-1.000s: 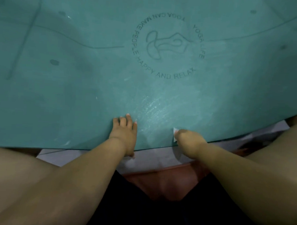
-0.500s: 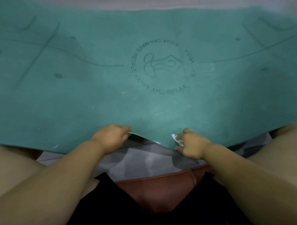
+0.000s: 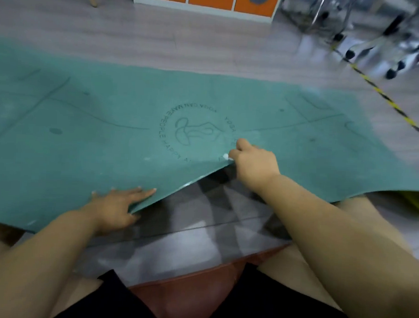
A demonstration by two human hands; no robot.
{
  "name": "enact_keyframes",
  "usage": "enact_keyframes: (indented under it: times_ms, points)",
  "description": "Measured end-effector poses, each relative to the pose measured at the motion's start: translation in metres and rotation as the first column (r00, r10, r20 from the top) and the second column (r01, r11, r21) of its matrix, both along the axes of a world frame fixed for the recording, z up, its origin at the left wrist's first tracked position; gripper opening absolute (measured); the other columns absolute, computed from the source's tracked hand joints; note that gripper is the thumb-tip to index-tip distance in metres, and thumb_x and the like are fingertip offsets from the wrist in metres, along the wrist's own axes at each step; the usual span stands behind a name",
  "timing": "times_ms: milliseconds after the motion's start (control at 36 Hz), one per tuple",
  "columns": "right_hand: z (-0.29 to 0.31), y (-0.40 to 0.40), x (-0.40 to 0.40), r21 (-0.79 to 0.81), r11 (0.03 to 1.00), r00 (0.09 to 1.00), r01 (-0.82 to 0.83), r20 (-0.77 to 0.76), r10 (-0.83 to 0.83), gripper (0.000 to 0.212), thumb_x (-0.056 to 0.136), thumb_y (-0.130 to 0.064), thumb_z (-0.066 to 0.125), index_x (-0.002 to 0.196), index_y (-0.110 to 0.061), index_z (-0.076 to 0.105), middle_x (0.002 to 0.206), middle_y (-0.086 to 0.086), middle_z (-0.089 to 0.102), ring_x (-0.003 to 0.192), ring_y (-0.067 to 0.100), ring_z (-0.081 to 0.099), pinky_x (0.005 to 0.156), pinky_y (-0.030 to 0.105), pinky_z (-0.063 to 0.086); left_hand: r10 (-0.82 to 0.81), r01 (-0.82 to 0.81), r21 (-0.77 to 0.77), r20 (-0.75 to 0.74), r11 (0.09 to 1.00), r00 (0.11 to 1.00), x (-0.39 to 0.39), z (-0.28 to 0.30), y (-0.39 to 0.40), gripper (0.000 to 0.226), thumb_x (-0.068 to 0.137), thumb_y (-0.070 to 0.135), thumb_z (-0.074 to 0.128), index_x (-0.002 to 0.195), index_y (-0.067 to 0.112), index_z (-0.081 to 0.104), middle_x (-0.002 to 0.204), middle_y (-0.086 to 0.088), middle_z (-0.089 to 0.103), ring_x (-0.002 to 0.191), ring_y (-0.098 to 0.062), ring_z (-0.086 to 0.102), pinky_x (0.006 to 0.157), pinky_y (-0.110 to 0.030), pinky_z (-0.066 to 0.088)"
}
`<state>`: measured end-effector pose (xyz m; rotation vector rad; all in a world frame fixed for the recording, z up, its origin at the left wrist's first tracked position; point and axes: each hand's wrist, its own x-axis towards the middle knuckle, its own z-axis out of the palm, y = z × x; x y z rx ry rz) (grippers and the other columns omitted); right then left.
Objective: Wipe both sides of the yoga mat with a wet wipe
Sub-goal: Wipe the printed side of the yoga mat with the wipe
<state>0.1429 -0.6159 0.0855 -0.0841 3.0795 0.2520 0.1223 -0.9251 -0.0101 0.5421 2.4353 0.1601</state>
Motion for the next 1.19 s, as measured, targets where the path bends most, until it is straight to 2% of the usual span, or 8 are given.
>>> enact_keyframes:
  times_ms: [250, 361, 556, 667, 861, 1028, 1111, 1194]
  points:
    - [0.085, 0.009, -0.017, 0.111, 0.985, 0.942, -0.134, -0.294, 0.162, 0.024, 0.091, -0.010, 0.052, 0.111, -0.018, 0.063, 0.108, 0.011, 0.049, 0.088, 0.033, 0.052, 0.046, 0.023, 0.014, 0.083, -0.078, 0.124, -0.041, 0.989, 0.996, -0.007, 0.034, 0.056, 0.070, 0.084, 0.043, 0.039, 0.128, 0.071, -0.009, 0.157, 0.018, 0.001, 0.145, -0.031, 0.012, 0.109, -0.067, 0.012]
    - [0.113, 0.021, -0.012, 0.139, 0.977, 0.891, -0.163, -0.405, 0.206, 0.019, 0.079, -0.016, 0.052, 0.078, -0.013, 0.070, 0.077, 0.011, 0.056, 0.052, 0.029, 0.053, 0.053, 0.011, 0.007, 0.052, -0.041, 0.310, -0.026, 0.950, 0.998, -0.012, 0.041, 0.088, 0.068, 0.088, 0.038, 0.039, 0.123, 0.071, -0.010, 0.159, 0.007, 0.005, 0.145, -0.020, 0.016, 0.118, -0.044, 0.014]
    - [0.141, 0.067, 0.012, 0.177, 0.979, 0.853, -0.098, -0.493, 0.174, 0.038, 0.082, -0.021, 0.032, 0.073, -0.015, 0.069, 0.076, 0.008, 0.057, 0.053, 0.027, 0.053, 0.051, 0.010, 0.005, -0.106, 0.083, 0.480, 0.021, 0.873, 0.994, -0.003, 0.051, 0.161, 0.081, 0.090, 0.008, 0.043, 0.143, 0.052, 0.001, 0.159, 0.002, 0.006, 0.145, -0.013, 0.015, 0.115, -0.020, 0.010]
    - [0.127, 0.108, 0.028, 0.125, 0.992, 0.908, -0.004, -0.414, 0.056, 0.012, 0.084, -0.022, 0.060, 0.085, -0.016, 0.070, 0.086, 0.009, 0.056, 0.067, 0.030, 0.059, 0.039, 0.022, 0.032, -0.171, 0.155, 0.403, 0.002, 0.902, 0.985, -0.003, 0.048, 0.191, 0.082, 0.089, 0.015, 0.046, 0.140, 0.054, -0.005, 0.159, -0.002, 0.005, 0.145, -0.017, 0.017, 0.118, -0.028, 0.016]
    - [0.081, 0.167, 0.036, -0.056, 0.912, 0.908, 0.406, 0.139, -0.396, 0.033, 0.095, -0.038, 0.048, 0.123, -0.025, 0.061, 0.102, 0.000, 0.043, 0.110, 0.026, 0.053, 0.084, 0.028, 0.040, -0.288, 0.264, 0.228, 0.082, 0.937, 0.954, 0.007, 0.022, 0.202, 0.086, 0.084, 0.055, 0.058, 0.147, 0.046, 0.001, 0.159, 0.001, 0.006, 0.145, -0.016, 0.016, 0.117, -0.029, 0.016]
    - [0.059, 0.157, 0.016, -0.027, 0.944, 0.821, 0.328, 0.502, -0.271, 0.028, 0.084, -0.021, 0.064, 0.106, -0.004, 0.068, 0.108, 0.017, 0.066, 0.095, 0.026, 0.061, 0.068, 0.026, 0.041, -0.300, 0.302, -0.004, 0.092, 0.953, 0.949, 0.003, 0.013, 0.184, 0.075, 0.090, 0.057, 0.048, 0.151, 0.033, 0.011, 0.157, -0.001, 0.018, 0.143, -0.018, 0.022, 0.115, -0.028, 0.019]
    - [0.048, 0.158, 0.008, -0.072, 0.956, 0.851, 0.283, 0.479, -0.216, 0.015, 0.087, -0.022, 0.062, 0.082, -0.010, 0.068, 0.083, 0.012, 0.064, 0.081, 0.026, 0.055, 0.058, 0.024, 0.033, -0.278, 0.283, -0.059, 0.073, 0.957, 0.958, 0.000, 0.018, 0.176, 0.070, 0.091, 0.052, 0.048, 0.150, 0.030, 0.017, 0.156, 0.000, 0.024, 0.141, -0.017, 0.026, 0.114, -0.029, 0.023]
    - [0.036, 0.155, 0.004, -0.180, 0.938, 0.903, 0.297, 0.371, -0.215, 0.040, 0.094, -0.038, 0.053, 0.060, -0.018, 0.048, 0.061, 0.002, 0.045, 0.073, 0.025, 0.045, 0.062, 0.025, 0.032, -0.255, 0.259, -0.084, 0.056, 0.962, 0.965, -0.003, 0.024, 0.167, 0.068, 0.092, 0.052, 0.049, 0.149, 0.029, 0.021, 0.154, 0.002, 0.027, 0.140, -0.017, 0.028, 0.113, -0.029, 0.025]
